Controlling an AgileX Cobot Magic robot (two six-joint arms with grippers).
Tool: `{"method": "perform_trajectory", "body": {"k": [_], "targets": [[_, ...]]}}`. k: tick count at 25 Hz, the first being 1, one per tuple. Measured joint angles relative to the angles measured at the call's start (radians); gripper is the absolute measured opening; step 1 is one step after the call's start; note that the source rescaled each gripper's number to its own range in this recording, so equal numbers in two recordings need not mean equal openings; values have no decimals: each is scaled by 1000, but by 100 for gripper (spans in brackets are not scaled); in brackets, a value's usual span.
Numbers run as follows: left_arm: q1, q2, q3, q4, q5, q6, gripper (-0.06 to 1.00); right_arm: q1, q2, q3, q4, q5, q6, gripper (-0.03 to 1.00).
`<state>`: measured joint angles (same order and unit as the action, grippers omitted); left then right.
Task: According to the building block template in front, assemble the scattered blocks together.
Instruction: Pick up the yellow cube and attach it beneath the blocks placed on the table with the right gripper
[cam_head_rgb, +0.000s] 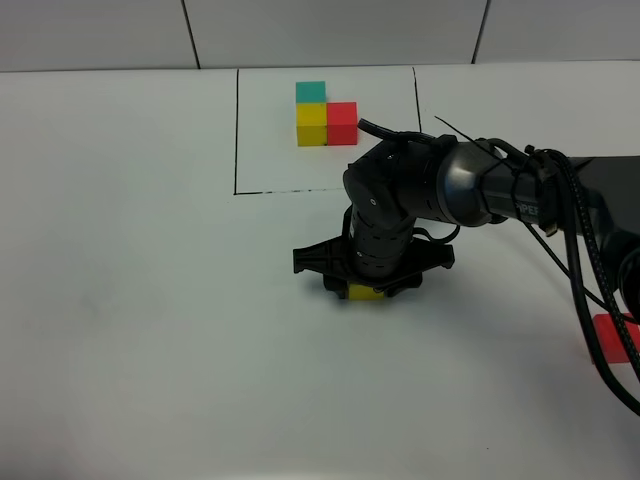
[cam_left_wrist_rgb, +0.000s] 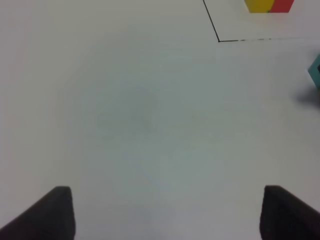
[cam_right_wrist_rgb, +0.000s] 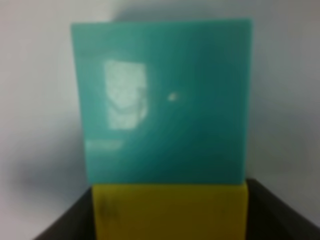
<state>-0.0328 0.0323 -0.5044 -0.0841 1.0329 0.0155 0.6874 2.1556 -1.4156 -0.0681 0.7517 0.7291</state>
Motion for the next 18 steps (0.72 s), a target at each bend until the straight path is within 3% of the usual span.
{"method": "perform_trajectory", "body": {"k": [10, 13, 18], "targets": [[0, 0, 0, 0, 0, 0, 96, -1, -9, 6, -20, -5, -15, 71], [0, 0, 0, 0, 0, 0, 96, -4, -30, 9, -35, 5, -16, 79], [0, 0, 0, 0, 0, 0, 96, -5, -123, 10, -41, 38, -49, 81]]}}
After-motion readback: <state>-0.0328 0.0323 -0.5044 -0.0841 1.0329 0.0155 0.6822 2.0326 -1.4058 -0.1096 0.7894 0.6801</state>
